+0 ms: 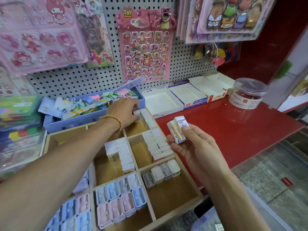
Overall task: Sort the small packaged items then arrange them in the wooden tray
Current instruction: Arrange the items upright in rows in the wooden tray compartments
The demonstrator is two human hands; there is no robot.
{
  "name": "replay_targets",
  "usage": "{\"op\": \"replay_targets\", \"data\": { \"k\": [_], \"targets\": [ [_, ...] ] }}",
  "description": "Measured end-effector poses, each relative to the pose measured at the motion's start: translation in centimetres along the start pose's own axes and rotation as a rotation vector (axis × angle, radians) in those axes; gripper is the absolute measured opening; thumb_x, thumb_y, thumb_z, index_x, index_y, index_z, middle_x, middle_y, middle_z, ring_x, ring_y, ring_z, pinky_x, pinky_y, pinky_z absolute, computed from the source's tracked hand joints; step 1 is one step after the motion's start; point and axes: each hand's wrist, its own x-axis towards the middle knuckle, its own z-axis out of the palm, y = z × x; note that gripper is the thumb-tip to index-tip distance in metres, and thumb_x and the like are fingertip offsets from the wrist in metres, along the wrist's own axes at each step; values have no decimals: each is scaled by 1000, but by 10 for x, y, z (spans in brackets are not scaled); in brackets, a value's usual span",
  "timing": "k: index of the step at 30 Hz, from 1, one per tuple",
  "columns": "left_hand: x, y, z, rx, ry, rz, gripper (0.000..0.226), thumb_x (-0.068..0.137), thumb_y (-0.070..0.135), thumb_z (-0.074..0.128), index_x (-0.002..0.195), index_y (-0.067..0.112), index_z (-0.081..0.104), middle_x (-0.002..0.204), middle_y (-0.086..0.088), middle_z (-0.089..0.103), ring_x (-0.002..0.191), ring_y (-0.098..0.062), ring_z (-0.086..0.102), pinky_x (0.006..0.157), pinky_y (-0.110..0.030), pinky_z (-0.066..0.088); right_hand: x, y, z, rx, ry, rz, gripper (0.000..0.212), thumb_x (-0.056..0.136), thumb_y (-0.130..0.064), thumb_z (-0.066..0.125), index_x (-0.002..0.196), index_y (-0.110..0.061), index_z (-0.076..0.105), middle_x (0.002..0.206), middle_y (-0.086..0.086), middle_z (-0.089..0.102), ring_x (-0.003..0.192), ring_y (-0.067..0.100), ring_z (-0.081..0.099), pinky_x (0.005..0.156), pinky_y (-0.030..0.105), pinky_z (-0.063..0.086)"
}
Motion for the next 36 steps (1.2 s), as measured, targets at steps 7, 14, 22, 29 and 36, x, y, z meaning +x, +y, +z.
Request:
{"op": "replay_targets", "data": {
  "k": [7,14,22,29,36],
  "targets": [
    [-34,24,-36,-299,150,-18,12,87,19,67,99,16,68,93,3,63,86,-16,59,80,-29,49,-25,-7,10,-72,-20,-28,44,78,-27,67,114,-2,66,93,14,69,75,16,68,64,20,56],
    [-120,72,-81,-934,-163,-50,26,96,25,56,89,5,72,78,-4,70,60,-11,65,49,-17,46,-59,-5,34,-197,-9,-120,26,83,-18,73,104,-4,68,80,9,70,69,18,65,59,20,55],
    [-168,67,-118,-1094,-183,-124,7,84,2,69,91,4,69,71,-6,71,59,-14,70,52,-19,54,-97,13,67,-170,-41,-123,29,85,-30,72,100,-6,71,85,20,67,74,26,60,73,32,51],
    [-197,41,-140,-1072,-67,-192,8,85,3,69,92,1,66,77,-14,73,62,-19,70,54,-25,57,-118,26,78,2,-4,20,19,98,0,56,113,6,65,100,19,72,77,16,71,75,24,60],
    [-216,-16,-130,-549,19,-229,13,84,15,74,81,18,62,79,-2,63,71,-20,65,63,-32,53,-125,32,81,-64,68,48,14,97,-4,60,109,0,67,105,20,71,80,20,75,64,21,59]
  ]
}}
